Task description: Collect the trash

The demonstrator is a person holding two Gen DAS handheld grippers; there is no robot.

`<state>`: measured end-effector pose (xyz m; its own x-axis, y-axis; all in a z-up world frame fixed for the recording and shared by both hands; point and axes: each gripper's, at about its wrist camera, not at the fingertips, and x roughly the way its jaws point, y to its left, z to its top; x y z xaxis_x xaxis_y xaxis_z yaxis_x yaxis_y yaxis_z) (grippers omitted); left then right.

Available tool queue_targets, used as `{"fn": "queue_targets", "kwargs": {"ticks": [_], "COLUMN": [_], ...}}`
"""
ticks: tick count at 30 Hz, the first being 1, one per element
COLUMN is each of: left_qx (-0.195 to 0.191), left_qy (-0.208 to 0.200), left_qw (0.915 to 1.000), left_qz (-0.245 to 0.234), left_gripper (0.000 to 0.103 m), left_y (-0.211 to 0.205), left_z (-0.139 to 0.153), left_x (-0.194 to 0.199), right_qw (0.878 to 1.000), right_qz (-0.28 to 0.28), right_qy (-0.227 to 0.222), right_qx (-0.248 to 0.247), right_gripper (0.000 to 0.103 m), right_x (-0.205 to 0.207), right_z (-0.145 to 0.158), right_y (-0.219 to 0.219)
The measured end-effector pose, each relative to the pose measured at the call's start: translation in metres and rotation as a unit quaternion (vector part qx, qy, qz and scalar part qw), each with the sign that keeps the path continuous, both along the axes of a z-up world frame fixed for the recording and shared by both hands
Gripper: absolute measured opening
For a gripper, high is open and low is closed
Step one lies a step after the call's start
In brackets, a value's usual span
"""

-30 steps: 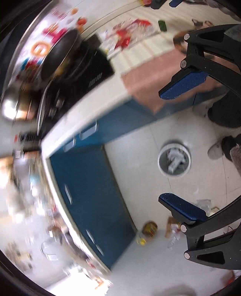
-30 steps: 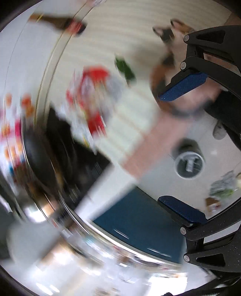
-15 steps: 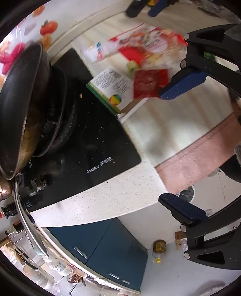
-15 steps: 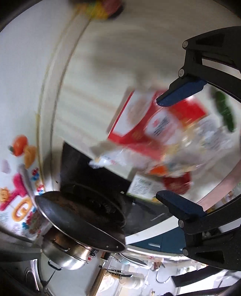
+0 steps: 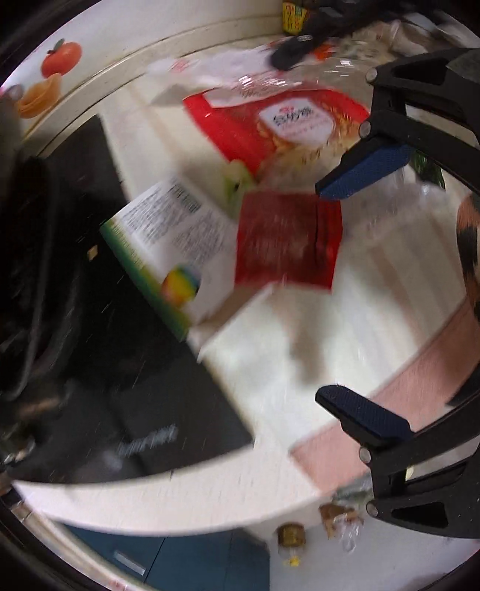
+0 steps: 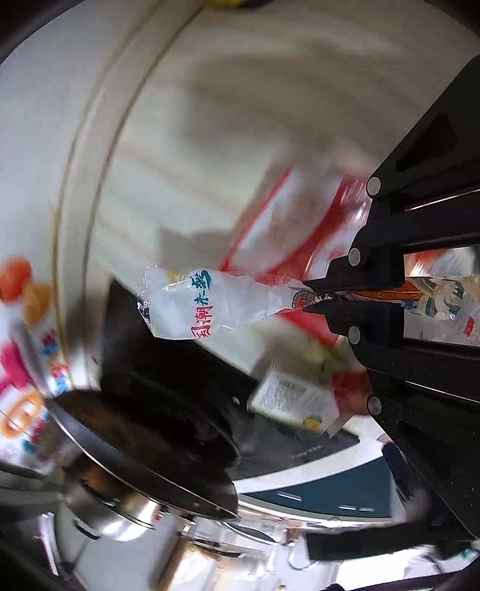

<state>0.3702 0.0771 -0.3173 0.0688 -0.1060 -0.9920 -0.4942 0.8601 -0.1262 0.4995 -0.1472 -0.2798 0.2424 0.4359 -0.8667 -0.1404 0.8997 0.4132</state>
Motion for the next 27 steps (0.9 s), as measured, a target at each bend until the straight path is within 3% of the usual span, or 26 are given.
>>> {"fn": "queue_targets", "kwargs": {"ticks": [1,2,4,5,15,18,26,27], "left_qx": [-0.007,-0.013,-0.009,0.002,0.055,0.052,0.016,-0.007], "left_qy": [0.004,0.006,-0.004,-0.01,-0.069,-0.078,-0.086,-0.098], "left_qw": [1.0,0.9999,0.9999,0.9999,0.9948,0.9943,0.9959,0.9949], "left_qz": [-0.002,-0.004,-0.003,-0.008,-0.051,-0.05,-0.022,-0.023], "left_gripper": [0.071,0.042,0.022,0.005,0.0,0.0,0.0,0.001], "left_y": [-0.002,-0.004,-0.007,-0.009,-0.01,-0.001,0.009,0.009], "left_z": [-0.004,-0.008,-0.005,0.0,0.061,0.073,0.066,0.069], "left_x": [0.001,0.002,-0.002,-0.004,-0.03,-0.039,-0.068,-0.071], "right_qw": [1.0,1.0,1.0,0.999,0.999,0.999,0.999,0.999], "right_qz": [-0.006,-0.014,-0.025,-0.03,-0.035,-0.029,-0.032,-0.031], "right_qy": [-0.001,0.0,0.004,0.006,-0.017,-0.026,-0.036,-0.038], "right_qx": [-0.003,-0.008,-0.012,-0.015,-0.008,-0.005,0.002,0.001], "right_gripper": [0.004,0.004,0.004,0.003,0.002,0.002,0.001,0.001], "right_x": [-0.005,-0.009,-0.017,-0.019,-0.04,-0.047,-0.064,-0.066], "right_z": [0.0,0.0,-0.001,-0.002,0.017,0.025,0.037,0.039], "right_y": [-0.009,-0.018,-0.031,-0.037,-0.058,-0.056,-0.061,-0.062]}}
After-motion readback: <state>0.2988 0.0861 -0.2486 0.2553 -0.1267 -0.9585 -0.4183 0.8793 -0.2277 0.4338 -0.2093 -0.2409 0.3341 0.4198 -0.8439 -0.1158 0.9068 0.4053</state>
